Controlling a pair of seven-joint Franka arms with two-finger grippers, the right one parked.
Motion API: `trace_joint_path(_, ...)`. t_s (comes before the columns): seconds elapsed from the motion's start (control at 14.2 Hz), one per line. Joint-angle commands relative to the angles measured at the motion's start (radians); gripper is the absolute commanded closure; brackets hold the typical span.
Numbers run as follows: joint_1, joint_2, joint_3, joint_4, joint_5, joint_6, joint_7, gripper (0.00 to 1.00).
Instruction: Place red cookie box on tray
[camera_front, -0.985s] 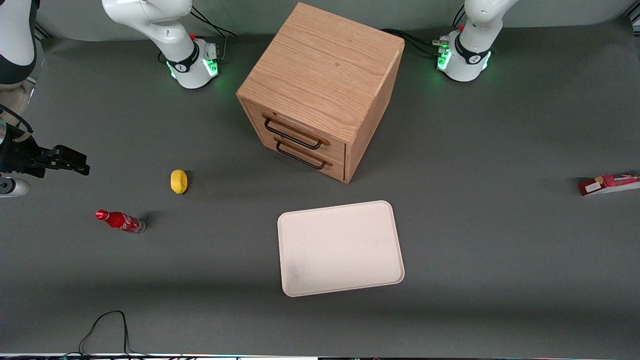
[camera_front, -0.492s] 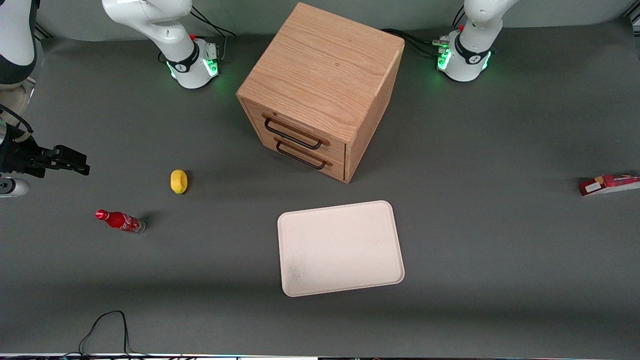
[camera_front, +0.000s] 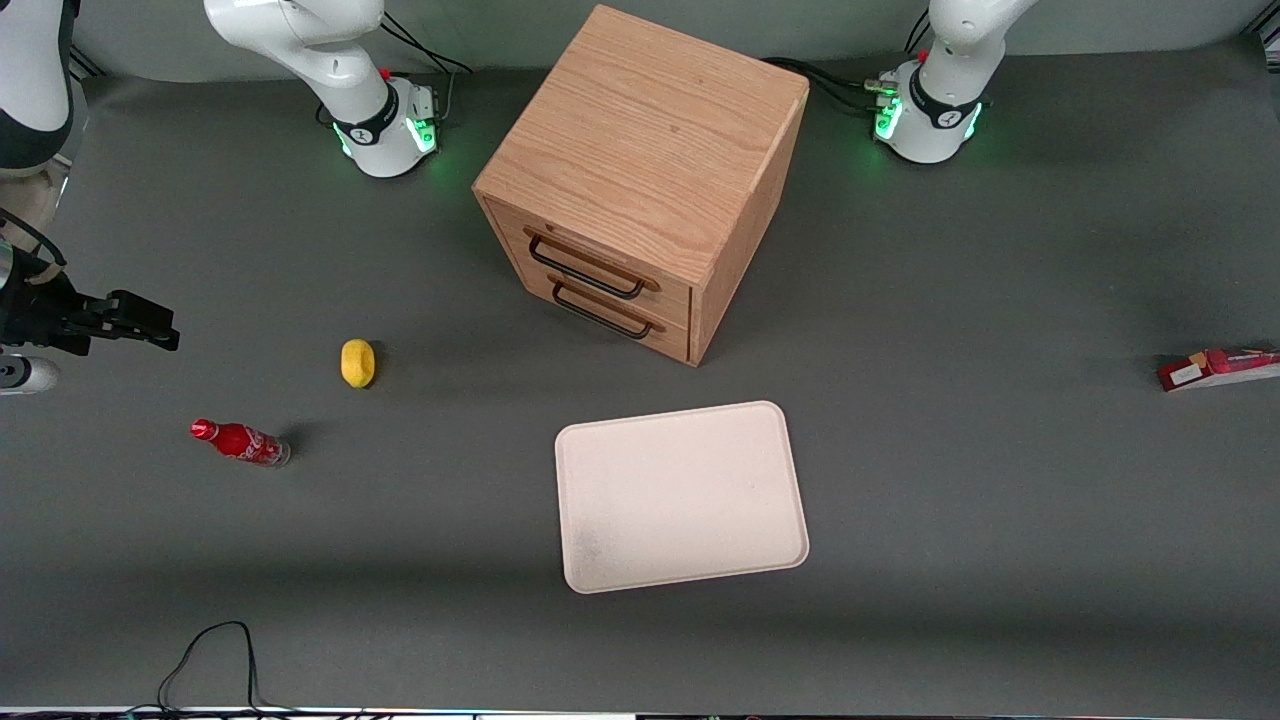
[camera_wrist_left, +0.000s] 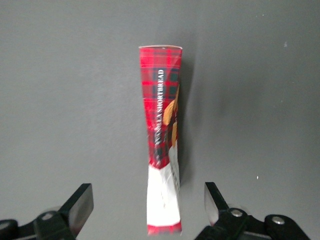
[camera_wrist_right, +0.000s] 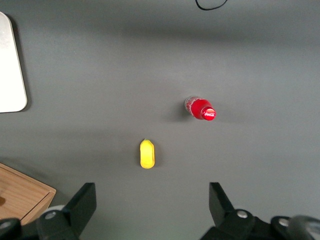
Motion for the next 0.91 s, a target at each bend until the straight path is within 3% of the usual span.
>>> trace_joint_path(0.0, 0.005, 0.041, 0.000, -0.012, -0.018, 0.027, 0.028, 0.01)
trace_joint_path(0.7, 0.005, 0.101, -0.003, -0.035, -0.031, 0.096, 0.033, 0.02)
trace_joint_path(0.84, 0.005, 0.104, -0.002, -0.035, -0.031, 0.098, 0.034, 0.07)
